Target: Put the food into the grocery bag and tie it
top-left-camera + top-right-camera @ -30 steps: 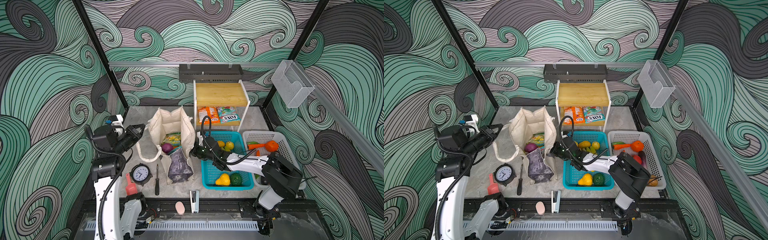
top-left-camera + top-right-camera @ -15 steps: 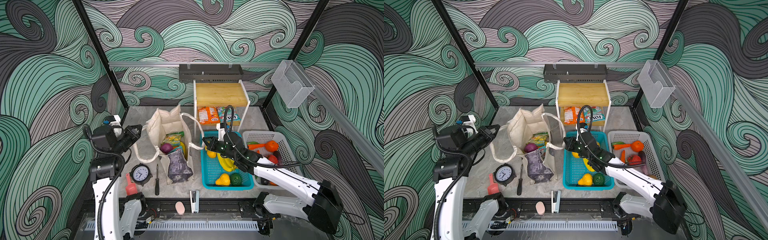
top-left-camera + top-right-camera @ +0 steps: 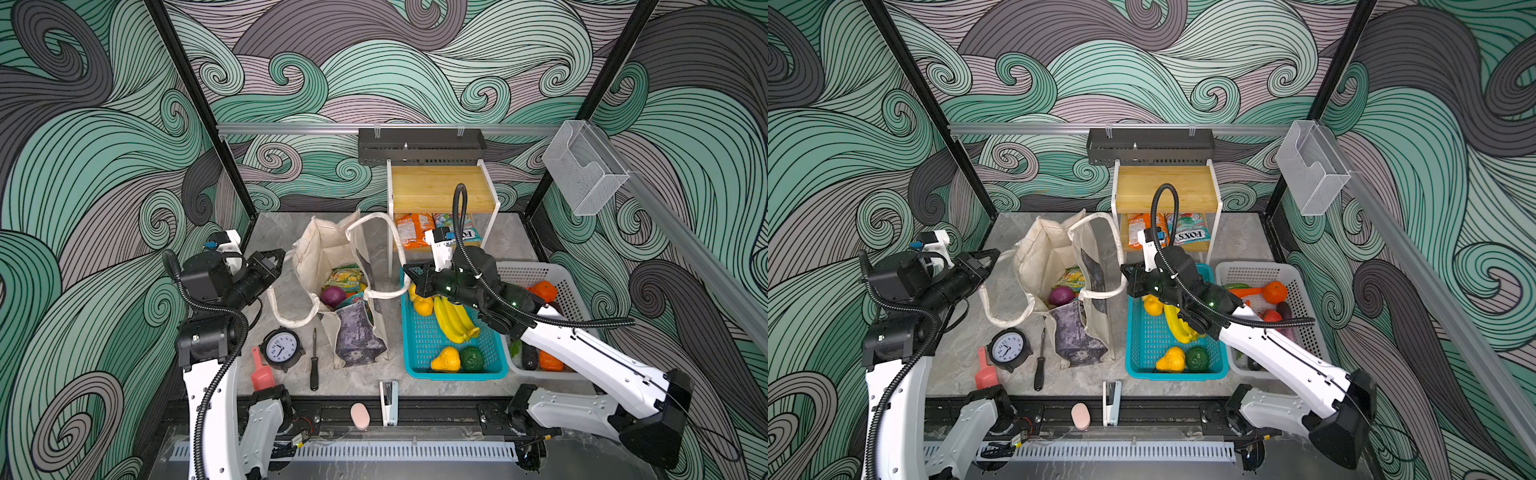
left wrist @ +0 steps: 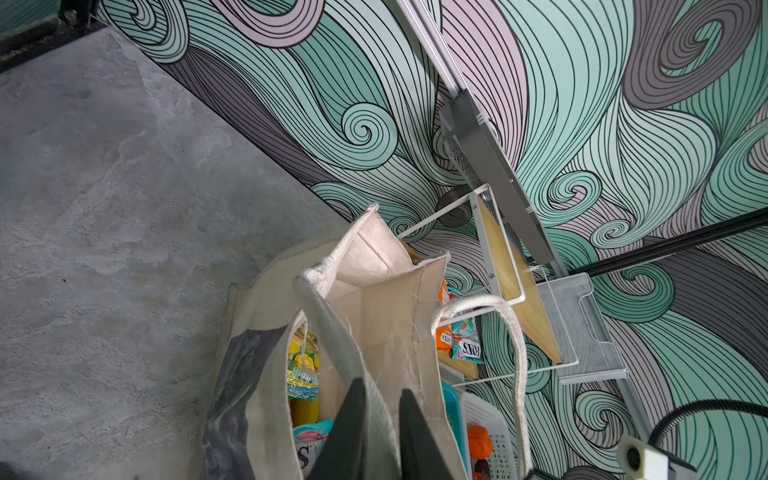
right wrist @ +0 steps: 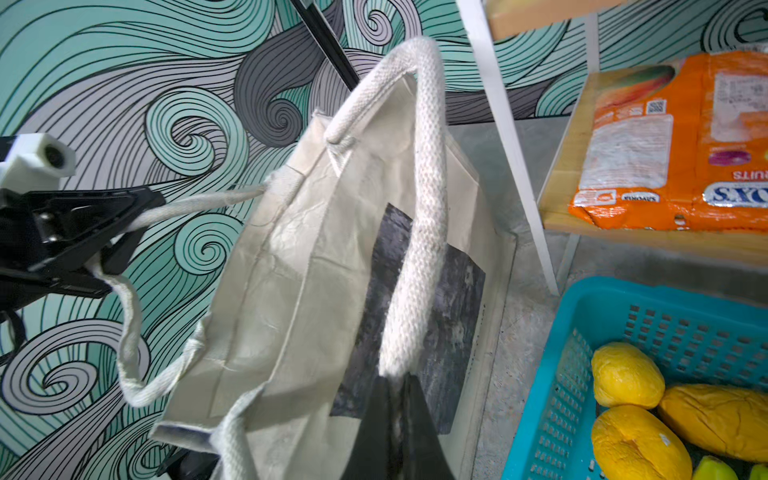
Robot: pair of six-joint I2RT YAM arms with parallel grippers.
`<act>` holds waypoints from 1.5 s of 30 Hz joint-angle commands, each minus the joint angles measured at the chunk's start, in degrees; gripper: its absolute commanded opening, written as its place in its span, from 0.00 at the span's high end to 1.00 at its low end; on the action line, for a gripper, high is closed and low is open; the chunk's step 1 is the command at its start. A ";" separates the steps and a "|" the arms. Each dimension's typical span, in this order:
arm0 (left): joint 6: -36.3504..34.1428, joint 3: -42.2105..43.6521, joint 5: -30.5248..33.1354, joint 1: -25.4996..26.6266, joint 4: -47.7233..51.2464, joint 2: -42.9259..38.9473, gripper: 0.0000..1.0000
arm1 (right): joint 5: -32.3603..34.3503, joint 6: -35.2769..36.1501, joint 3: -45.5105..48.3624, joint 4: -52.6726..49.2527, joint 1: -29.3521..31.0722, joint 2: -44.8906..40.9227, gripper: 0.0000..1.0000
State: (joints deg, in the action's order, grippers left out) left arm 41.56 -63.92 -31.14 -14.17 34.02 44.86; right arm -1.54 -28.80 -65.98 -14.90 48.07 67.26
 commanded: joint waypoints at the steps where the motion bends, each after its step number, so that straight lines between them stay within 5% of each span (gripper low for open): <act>1: 3.83 0.27 -5.24 -0.33 -5.72 -0.18 0.96 | 0.11 6.06 -3.99 -5.26 0.53 0.32 1.00; 8: 9.45 -0.60 -10.64 0.77 -13.83 3.49 0.95 | 5.83 13.66 -12.16 -13.95 -0.79 1.51 1.00; 21: 7.26 -11.29 -2.66 9.69 -16.40 16.69 0.95 | 2.96 17.47 -25.74 -19.01 -5.45 6.62 1.00; 30: 6.90 -13.88 -5.91 11.75 -15.63 20.55 0.92 | -3.74 12.45 -21.12 -14.34 -1.89 8.01 1.00; 36: 4.41 -12.65 -6.57 13.31 -12.97 19.40 0.82 | -11.50 12.63 -19.27 -9.04 2.49 11.35 1.00; 45: 1.21 -13.84 -6.19 16.54 -8.76 20.26 0.66 | -14.20 14.95 -23.33 -9.95 6.07 18.17 1.00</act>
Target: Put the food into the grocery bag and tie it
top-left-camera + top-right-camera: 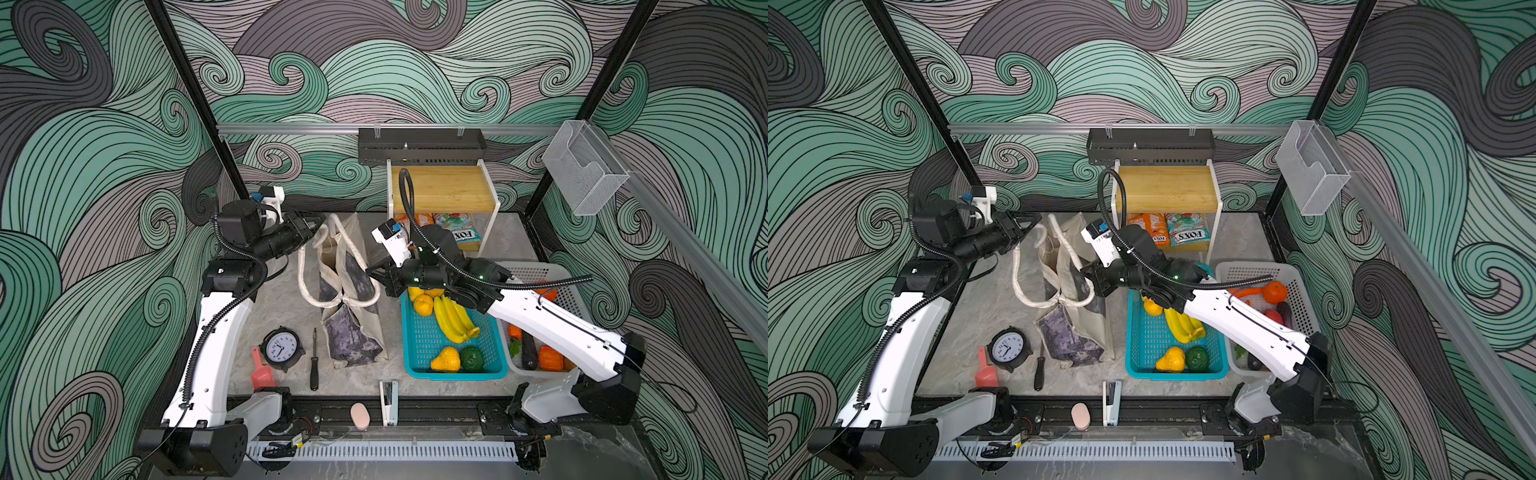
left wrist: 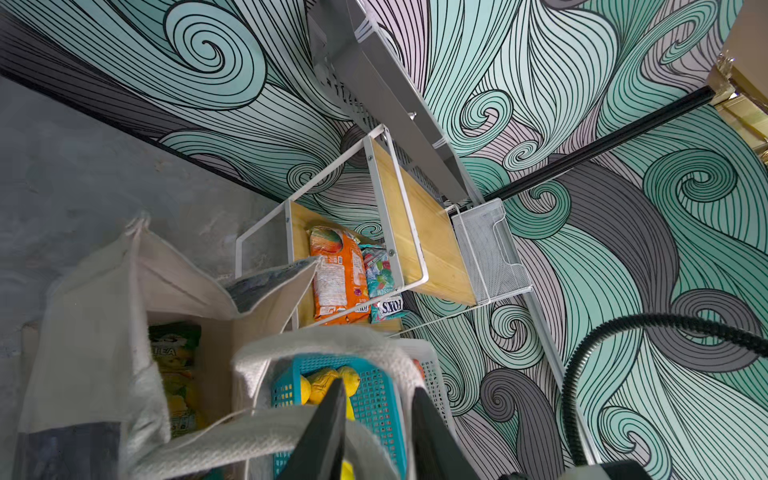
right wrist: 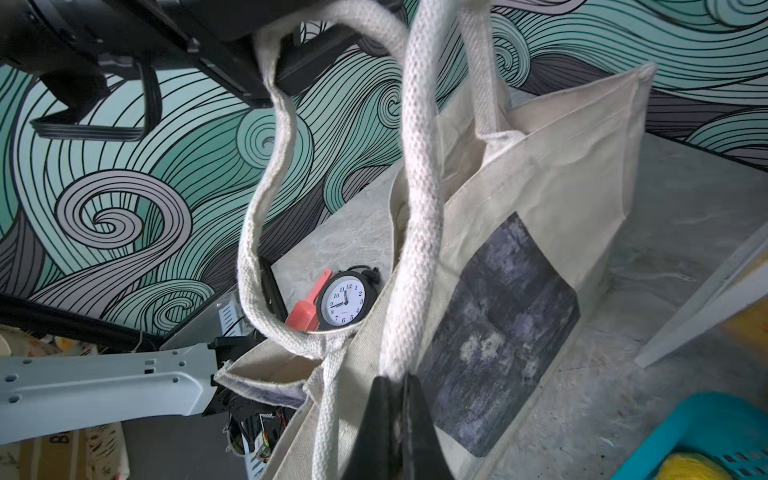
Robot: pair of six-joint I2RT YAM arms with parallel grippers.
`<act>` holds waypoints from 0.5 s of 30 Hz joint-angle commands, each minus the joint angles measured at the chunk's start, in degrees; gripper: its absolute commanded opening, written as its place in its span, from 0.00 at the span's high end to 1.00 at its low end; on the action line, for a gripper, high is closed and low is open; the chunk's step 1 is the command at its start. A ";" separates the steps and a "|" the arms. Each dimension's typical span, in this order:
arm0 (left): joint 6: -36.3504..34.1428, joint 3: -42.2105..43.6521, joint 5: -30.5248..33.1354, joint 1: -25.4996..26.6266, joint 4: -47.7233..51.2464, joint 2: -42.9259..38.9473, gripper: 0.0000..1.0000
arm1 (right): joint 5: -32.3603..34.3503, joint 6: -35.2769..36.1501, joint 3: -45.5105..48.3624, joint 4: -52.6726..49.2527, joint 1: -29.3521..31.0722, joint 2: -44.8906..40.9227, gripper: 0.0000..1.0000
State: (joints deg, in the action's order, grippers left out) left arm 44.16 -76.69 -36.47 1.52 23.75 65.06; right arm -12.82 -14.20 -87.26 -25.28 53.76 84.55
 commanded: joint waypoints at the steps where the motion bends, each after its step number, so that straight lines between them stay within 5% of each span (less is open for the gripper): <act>1: -1.22 -0.97 -0.97 0.85 1.35 0.08 0.68 | -1.94 0.18 -2.12 0.21 0.38 1.21 1.00; 5: -3.40 -1.52 -0.16 0.87 3.75 -0.44 0.75 | 4.32 -2.12 -2.25 -1.66 -0.54 0.60 1.00; 9: -8.27 -1.82 5.04 0.85 10.08 -2.61 1.00 | 11.95 -1.78 -5.37 -9.67 -2.87 -1.55 1.00; 15: -7.60 -4.83 7.37 -0.45 11.31 -4.84 1.00 | 28.93 11.73 -13.12 -22.43 -2.87 -3.81 1.00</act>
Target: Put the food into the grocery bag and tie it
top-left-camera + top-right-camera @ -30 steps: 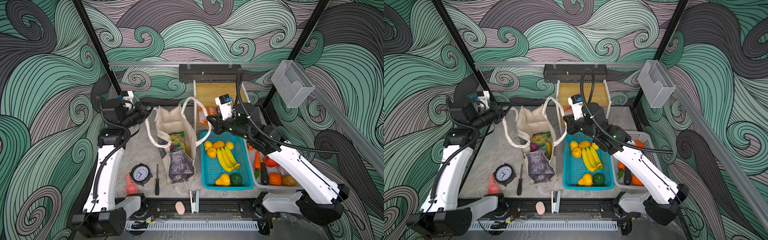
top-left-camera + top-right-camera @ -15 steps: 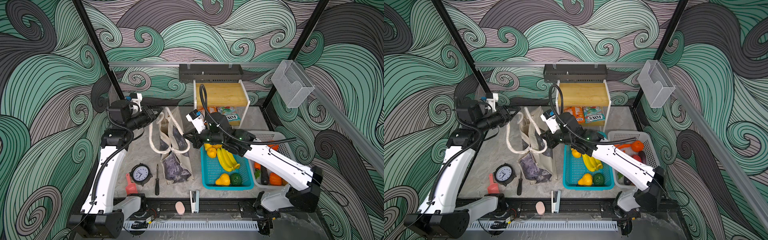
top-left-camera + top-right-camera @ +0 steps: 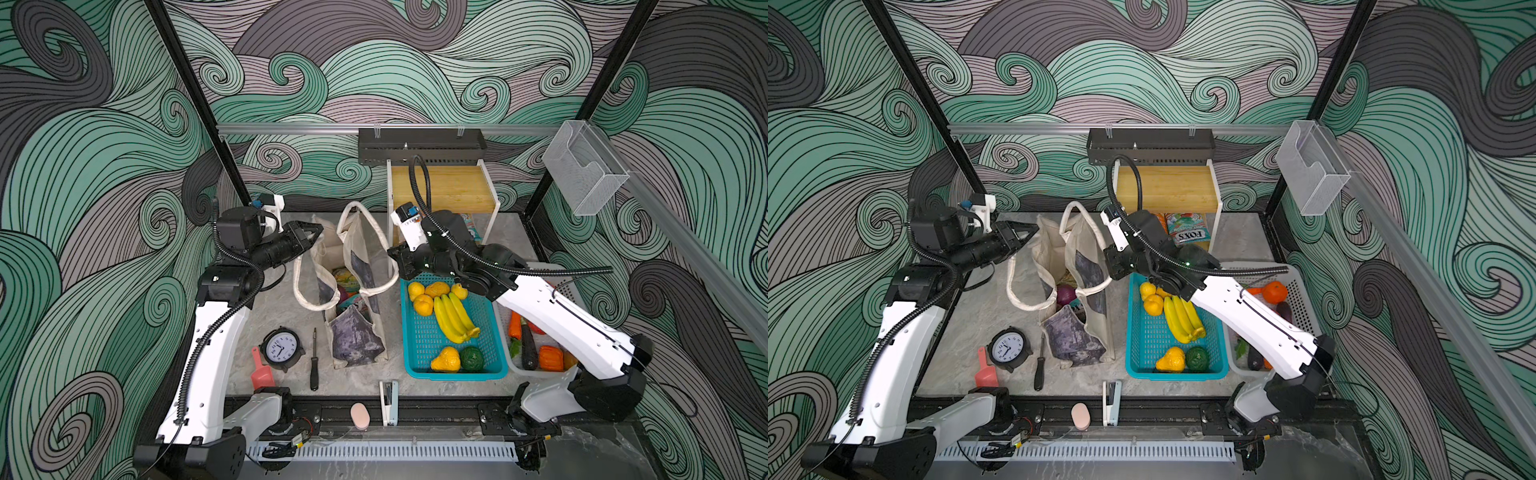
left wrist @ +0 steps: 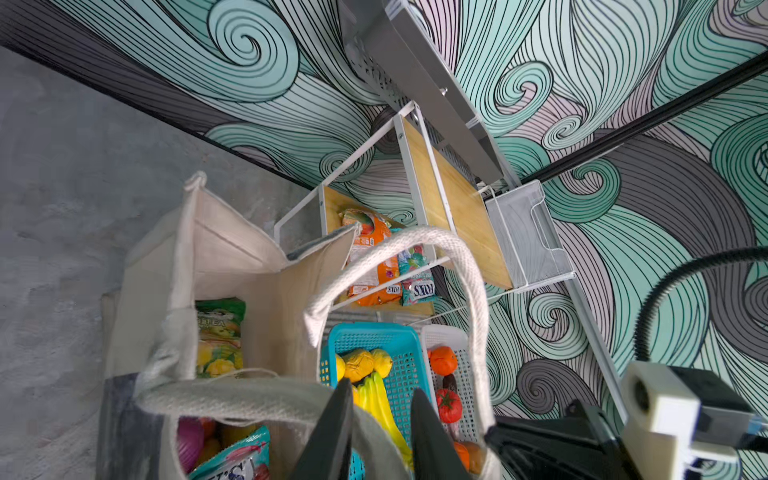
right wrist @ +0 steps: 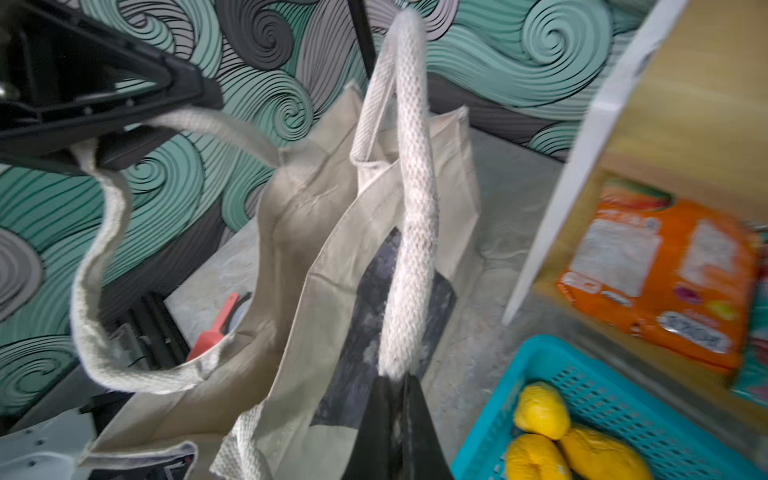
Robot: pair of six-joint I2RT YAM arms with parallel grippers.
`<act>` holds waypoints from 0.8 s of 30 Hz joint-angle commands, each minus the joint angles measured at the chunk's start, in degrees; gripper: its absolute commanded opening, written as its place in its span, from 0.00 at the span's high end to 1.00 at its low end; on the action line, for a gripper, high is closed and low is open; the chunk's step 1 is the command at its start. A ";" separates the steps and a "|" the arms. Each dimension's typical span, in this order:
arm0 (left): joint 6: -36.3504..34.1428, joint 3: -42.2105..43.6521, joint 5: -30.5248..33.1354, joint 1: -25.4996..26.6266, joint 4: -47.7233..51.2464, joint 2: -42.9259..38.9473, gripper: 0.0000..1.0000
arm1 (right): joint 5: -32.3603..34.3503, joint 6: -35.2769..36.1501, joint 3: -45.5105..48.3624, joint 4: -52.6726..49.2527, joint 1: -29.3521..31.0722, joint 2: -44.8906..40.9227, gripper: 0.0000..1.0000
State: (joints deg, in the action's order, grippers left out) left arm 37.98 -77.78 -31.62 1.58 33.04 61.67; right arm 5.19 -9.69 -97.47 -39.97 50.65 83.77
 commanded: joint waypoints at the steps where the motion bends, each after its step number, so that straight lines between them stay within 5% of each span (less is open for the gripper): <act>1: -1.26 -4.65 3.13 -0.69 2.08 -1.51 1.00 | 12.87 8.95 -3.39 -8.56 0.23 -3.43 1.00; 5: 1.52 -7.29 3.24 -1.50 0.23 -0.83 1.00 | 12.48 14.41 -4.17 -9.31 0.24 -4.69 1.00; 12: 5.97 -8.58 -0.29 -1.32 -4.79 4.12 1.00 | -15.05 17.37 1.25 -1.06 0.41 -5.20 1.00; 20: 4.57 -8.41 -0.17 -1.10 -3.74 5.19 1.00 | -32.34 19.59 0.15 0.42 0.51 -0.64 1.00; 24: 4.32 -9.08 -0.15 -0.85 -3.91 5.72 1.00 | -35.10 20.75 -1.74 -2.17 1.46 1.55 1.00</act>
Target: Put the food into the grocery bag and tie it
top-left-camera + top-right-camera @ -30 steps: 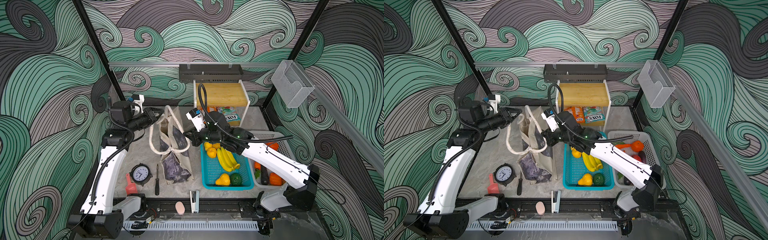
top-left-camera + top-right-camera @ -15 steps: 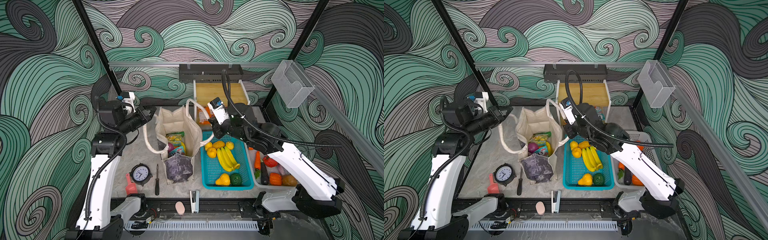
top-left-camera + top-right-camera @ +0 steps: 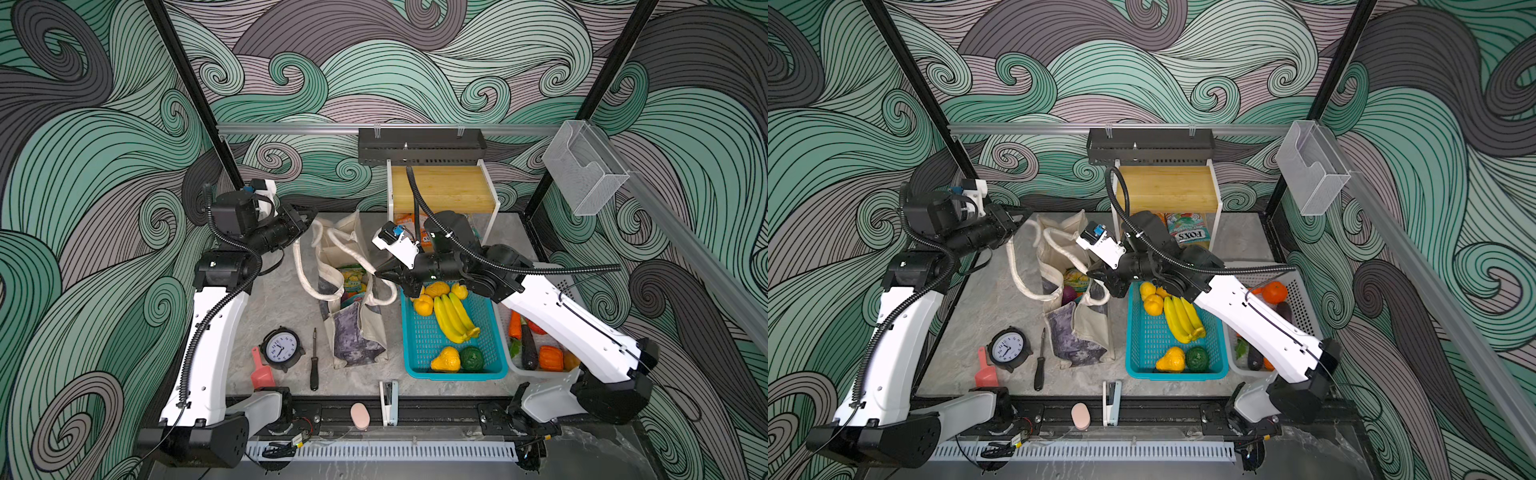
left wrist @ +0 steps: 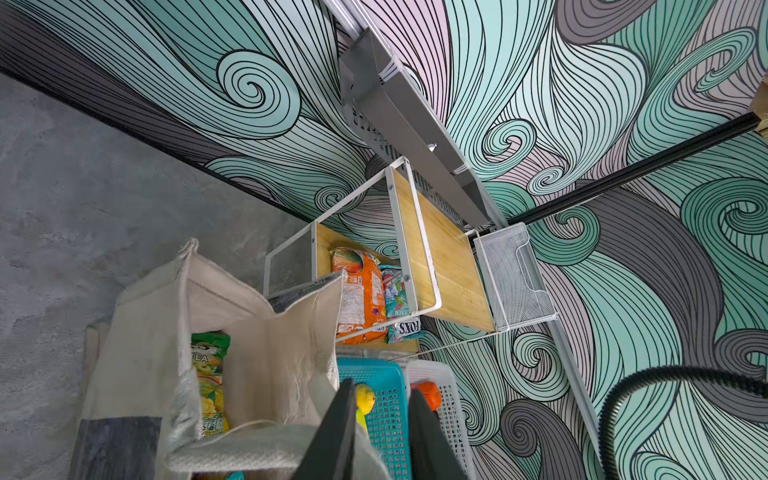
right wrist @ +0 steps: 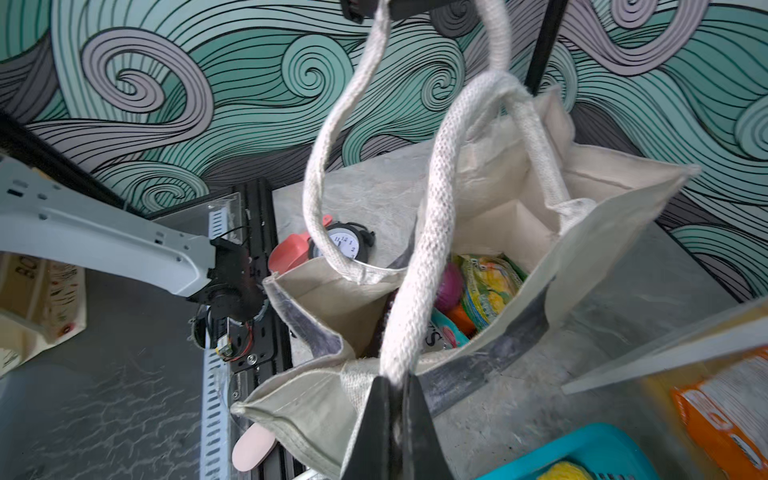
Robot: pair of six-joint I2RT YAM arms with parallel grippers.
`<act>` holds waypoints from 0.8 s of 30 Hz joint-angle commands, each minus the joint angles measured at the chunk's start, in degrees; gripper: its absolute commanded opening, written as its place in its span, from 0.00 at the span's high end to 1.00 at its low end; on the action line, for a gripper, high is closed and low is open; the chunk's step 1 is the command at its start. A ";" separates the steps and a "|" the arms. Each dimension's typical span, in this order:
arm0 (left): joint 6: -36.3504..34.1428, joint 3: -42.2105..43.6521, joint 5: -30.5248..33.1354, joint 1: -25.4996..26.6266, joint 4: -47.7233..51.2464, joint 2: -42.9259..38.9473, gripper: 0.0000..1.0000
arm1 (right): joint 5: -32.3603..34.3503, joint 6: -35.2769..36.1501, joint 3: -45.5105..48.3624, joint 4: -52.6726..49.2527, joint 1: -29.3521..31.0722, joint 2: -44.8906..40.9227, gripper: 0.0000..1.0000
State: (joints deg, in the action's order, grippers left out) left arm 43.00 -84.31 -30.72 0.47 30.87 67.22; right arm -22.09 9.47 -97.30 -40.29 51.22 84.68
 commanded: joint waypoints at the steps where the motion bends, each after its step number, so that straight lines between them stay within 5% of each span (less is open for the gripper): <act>1: -0.81 -2.77 -1.01 0.45 -1.61 0.51 1.00 | -8.00 1.68 -1.96 -1.89 1.17 0.92 1.00; 9: -2.40 -2.63 1.00 6.03 -0.55 1.85 1.00 | -6.12 0.48 -4.93 -0.10 2.75 6.73 1.00; 24: -5.20 3.06 3.90 10.16 1.41 -2.32 0.92 | 5.18 -16.63 -0.65 27.92 2.58 13.44 1.00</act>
State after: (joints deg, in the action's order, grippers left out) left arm 38.94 -82.35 -27.11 9.89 31.73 66.67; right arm -21.74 -1.28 -99.04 -22.74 53.91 98.54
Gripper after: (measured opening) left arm 0.249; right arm 0.065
